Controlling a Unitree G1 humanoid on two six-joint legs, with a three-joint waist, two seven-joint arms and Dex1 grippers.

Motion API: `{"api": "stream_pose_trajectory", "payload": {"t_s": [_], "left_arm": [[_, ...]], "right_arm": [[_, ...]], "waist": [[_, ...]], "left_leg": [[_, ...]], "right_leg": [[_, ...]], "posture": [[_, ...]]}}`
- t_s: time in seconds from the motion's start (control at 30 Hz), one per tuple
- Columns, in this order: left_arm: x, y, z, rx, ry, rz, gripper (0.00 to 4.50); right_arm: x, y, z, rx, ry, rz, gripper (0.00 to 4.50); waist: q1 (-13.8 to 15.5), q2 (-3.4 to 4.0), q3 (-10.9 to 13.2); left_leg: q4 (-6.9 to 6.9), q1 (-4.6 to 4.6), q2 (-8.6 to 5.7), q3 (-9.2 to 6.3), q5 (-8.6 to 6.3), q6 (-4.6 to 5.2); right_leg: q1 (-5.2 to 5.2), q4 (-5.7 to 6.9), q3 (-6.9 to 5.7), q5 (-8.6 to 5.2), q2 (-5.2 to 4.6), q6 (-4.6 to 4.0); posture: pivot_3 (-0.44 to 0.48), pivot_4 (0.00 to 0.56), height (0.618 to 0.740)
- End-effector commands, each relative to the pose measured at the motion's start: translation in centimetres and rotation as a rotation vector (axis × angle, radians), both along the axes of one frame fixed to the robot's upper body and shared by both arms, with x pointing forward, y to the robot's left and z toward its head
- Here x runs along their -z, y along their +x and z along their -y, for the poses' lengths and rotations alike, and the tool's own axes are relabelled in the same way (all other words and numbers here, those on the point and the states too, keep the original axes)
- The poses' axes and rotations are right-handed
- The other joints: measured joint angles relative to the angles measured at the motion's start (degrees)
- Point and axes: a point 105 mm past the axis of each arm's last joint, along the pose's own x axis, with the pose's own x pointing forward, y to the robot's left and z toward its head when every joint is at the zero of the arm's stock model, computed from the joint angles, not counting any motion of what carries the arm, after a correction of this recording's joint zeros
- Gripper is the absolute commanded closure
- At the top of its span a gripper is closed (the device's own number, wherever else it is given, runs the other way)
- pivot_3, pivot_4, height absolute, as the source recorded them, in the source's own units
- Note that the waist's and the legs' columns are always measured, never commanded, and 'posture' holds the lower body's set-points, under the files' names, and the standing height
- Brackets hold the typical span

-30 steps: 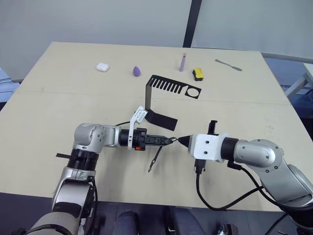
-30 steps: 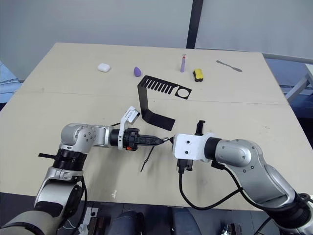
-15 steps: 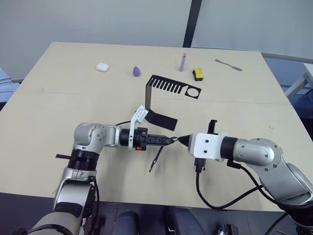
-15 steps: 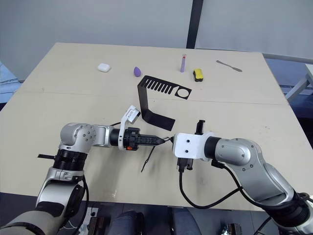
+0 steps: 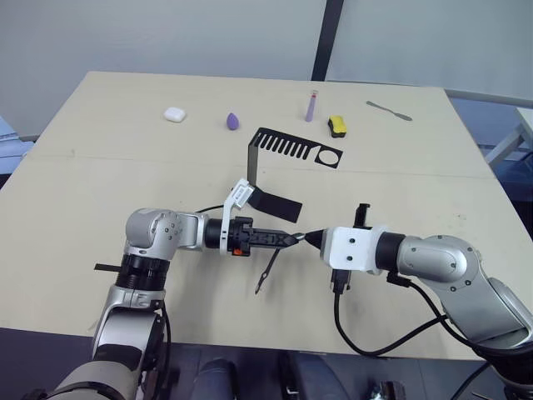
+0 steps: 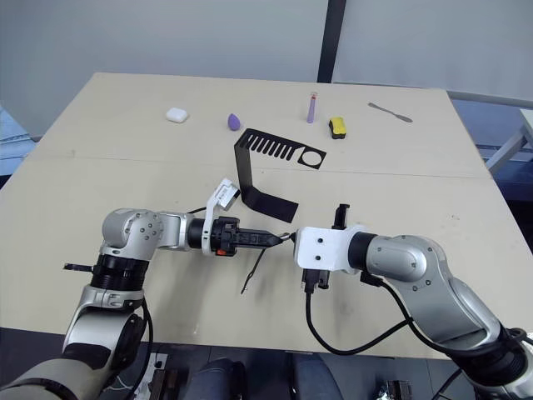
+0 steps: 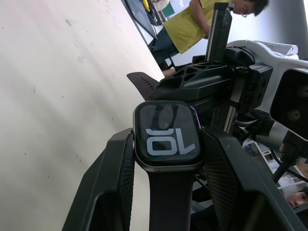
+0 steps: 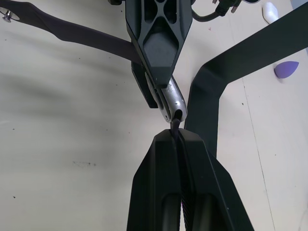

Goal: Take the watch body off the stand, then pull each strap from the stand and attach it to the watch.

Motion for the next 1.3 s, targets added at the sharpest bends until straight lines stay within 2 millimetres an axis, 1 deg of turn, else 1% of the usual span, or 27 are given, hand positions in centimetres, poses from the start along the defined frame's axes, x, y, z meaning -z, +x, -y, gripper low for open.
{"api": "stream_pose_trajectory", "payload": {"t_s": [0.03, 0.4, 1.3], "left_arm": [[-2.09, -1.12, 1.44, 0.093, -0.074, 0.053, 2.92], [-1.89, -0.82, 1.34, 0.081, -0.066, 0.054, 2.92], [-2.10, -0.93, 1.68, 0.093, -0.076, 0.065, 2.92]], "right_arm": [[-0.44, -0.64, -0.89, -0.051, 0.009, 0.022, 4.50], [-0.38, -0.71, -0.89, -0.049, 0.012, 0.020, 4.50], [-0.36, -0.56, -0.72, -0.041, 0.018, 0.016, 4.50]], "waist": [[0.0, 0.00, 0.0], [0.0, 0.00, 0.0], [0.0, 0.00, 0.0]], "left_leg": [[0.00, 0.00, 0.00, 0.00, 0.00, 0.00], [0.00, 0.00, 0.00, 0.00, 0.00, 0.00], [0.00, 0.00, 0.00, 0.00, 0.00, -0.01]], "right_leg": [[0.00, 0.00, 0.00, 0.00, 0.00, 0.00], [0.00, 0.00, 0.00, 0.00, 0.00, 0.00], [0.00, 0.00, 0.00, 0.00, 0.00, 0.00]], "posture": [[0.000, 0.150, 0.740], [0.000, 0.150, 0.740], [0.000, 0.150, 0.740]]}}
